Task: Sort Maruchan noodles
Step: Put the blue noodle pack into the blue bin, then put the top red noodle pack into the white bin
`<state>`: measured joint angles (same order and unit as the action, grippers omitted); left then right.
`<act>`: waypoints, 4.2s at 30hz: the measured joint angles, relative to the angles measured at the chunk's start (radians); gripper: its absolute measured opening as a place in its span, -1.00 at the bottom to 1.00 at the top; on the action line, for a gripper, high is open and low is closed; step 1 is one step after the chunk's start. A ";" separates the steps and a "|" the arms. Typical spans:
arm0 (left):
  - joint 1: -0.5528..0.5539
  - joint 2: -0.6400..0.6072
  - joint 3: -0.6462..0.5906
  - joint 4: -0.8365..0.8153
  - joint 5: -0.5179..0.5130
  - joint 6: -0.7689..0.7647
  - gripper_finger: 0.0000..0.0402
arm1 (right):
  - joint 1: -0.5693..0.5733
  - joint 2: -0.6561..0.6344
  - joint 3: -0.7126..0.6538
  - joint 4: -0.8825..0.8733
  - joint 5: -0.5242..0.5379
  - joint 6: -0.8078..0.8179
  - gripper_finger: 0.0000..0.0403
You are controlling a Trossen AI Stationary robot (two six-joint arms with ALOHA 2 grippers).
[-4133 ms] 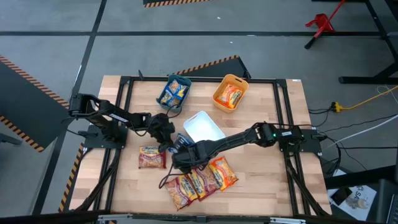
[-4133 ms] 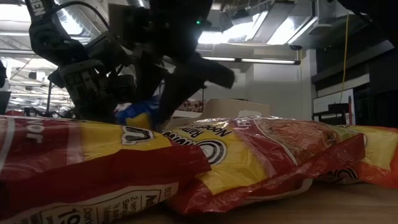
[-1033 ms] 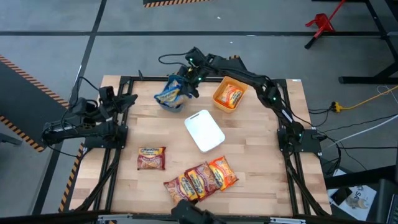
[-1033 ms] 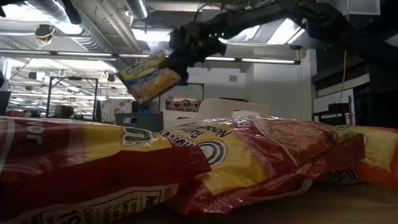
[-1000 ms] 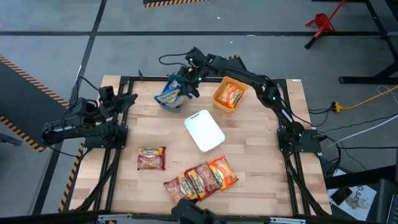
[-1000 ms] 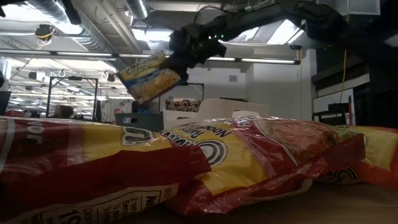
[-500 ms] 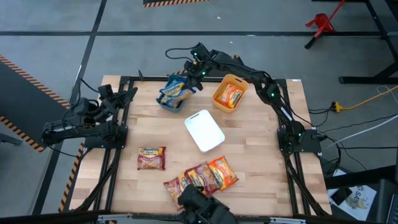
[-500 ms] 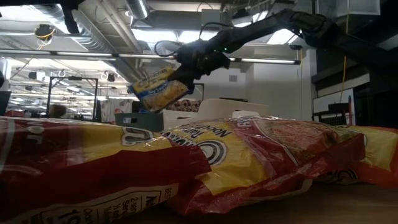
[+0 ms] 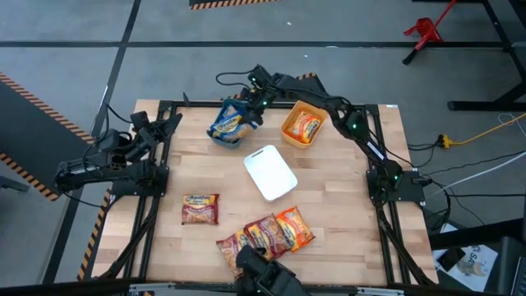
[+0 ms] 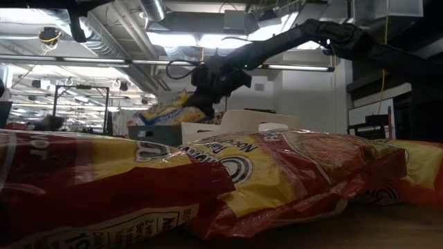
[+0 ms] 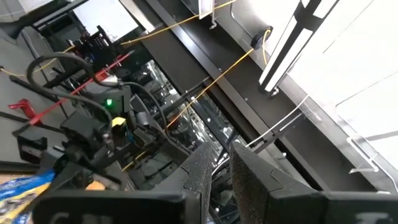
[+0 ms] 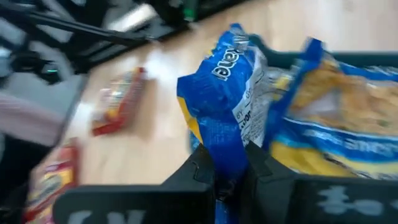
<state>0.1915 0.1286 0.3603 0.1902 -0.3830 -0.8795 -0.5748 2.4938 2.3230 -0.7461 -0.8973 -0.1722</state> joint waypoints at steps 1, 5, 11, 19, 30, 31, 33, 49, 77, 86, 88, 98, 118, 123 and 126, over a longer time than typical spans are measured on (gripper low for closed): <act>0.000 0.000 0.000 0.000 0.000 0.000 -0.74 | 0.004 0.002 0.000 0.004 0.034 -0.002 -0.92; 0.000 0.000 0.000 0.000 -0.001 0.000 -0.74 | 0.006 0.003 0.000 0.051 0.141 -0.018 -0.72; 0.000 0.000 0.000 0.000 -0.001 0.000 -0.74 | 0.011 0.004 0.034 0.134 0.302 -0.011 -0.24; 0.000 0.000 0.000 -0.012 -0.002 0.001 -0.74 | 0.011 -0.018 0.031 0.187 0.422 0.023 -0.04; 0.000 0.000 0.000 -0.026 -0.001 0.052 -0.74 | 0.046 -0.133 0.028 0.061 0.053 -0.018 -0.41; 0.000 0.000 0.000 -0.026 -0.001 0.052 -0.74 | 0.055 -0.128 0.019 0.058 0.074 -0.042 -0.45; 0.000 0.000 0.000 -0.026 0.001 0.052 -0.74 | 0.074 -0.124 0.004 0.067 0.130 -0.072 -0.51; -0.001 0.000 0.001 -0.024 0.007 0.044 -0.74 | 0.077 -0.017 -0.049 0.175 0.505 -0.097 -0.69; -0.047 0.216 0.001 -0.650 0.602 0.209 -0.74 | 0.137 -0.578 0.033 -0.369 0.435 0.051 -0.69; -0.283 0.421 0.001 -0.669 0.604 0.253 -0.96 | 0.351 -0.655 0.030 -0.688 0.620 0.179 -0.69; -0.328 0.456 0.001 -0.666 0.560 0.229 -0.99 | 0.404 -0.648 0.028 -0.720 0.650 0.191 -0.69; -0.437 0.556 0.001 -0.681 0.444 0.102 -0.82 | 0.592 -0.645 -0.008 -0.820 0.764 0.224 -0.69; -0.702 0.710 0.121 -1.119 0.425 -0.598 -0.99 | 0.800 -0.660 -0.417 -0.755 0.875 0.275 -0.69; -0.777 0.804 0.117 -1.065 0.362 -0.713 -0.99 | 0.797 -0.660 -0.535 -0.623 0.872 0.277 -0.69; -0.795 0.862 0.101 -0.985 0.317 -0.718 -1.00 | 0.793 -0.661 -0.572 -0.522 0.920 0.267 -0.69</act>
<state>-0.6031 0.9910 0.4611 -0.7946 -0.0658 -1.5974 0.2178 1.8332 1.7514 -1.2683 0.0228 0.0952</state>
